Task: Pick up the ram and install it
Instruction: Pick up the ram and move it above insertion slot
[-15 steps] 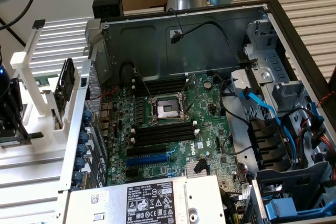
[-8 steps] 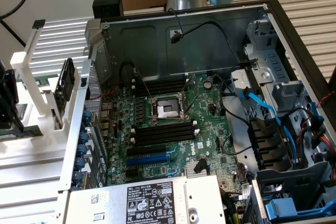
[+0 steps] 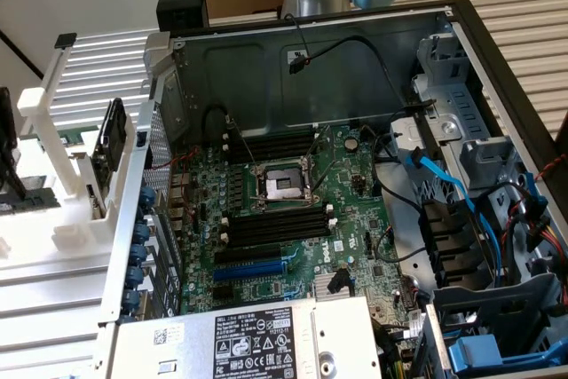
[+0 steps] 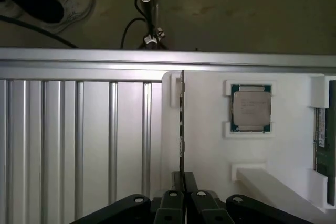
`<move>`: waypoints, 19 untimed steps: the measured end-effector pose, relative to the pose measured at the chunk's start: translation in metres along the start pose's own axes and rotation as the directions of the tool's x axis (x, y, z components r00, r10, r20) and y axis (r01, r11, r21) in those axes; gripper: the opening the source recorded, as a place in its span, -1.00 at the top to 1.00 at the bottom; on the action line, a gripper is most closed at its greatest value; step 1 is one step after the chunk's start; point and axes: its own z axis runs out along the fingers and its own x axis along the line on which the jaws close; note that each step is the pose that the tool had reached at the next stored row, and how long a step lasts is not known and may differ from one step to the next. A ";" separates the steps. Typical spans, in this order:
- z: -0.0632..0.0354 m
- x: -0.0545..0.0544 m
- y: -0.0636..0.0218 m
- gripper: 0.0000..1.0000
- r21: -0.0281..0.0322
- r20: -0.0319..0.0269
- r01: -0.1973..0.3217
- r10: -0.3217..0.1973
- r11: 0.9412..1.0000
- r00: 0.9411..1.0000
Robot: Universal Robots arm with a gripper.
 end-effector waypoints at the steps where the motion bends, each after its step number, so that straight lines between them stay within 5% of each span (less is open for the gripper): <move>1: -0.0038 0.000 0.0000 0.76 0.000 -0.001 -0.001 0.001 1.000 1.000; 12: -0.0575 -0.002 -0.0048 0.76 0.001 -0.019 -0.010 0.010 1.000 1.000; 16: -0.0701 -0.002 -0.0164 0.76 -0.002 -0.026 -0.010 0.010 1.000 1.000; 19: -0.0703 -0.002 -0.0168 0.76 -0.002 -0.026 -0.011 0.011 1.000 1.000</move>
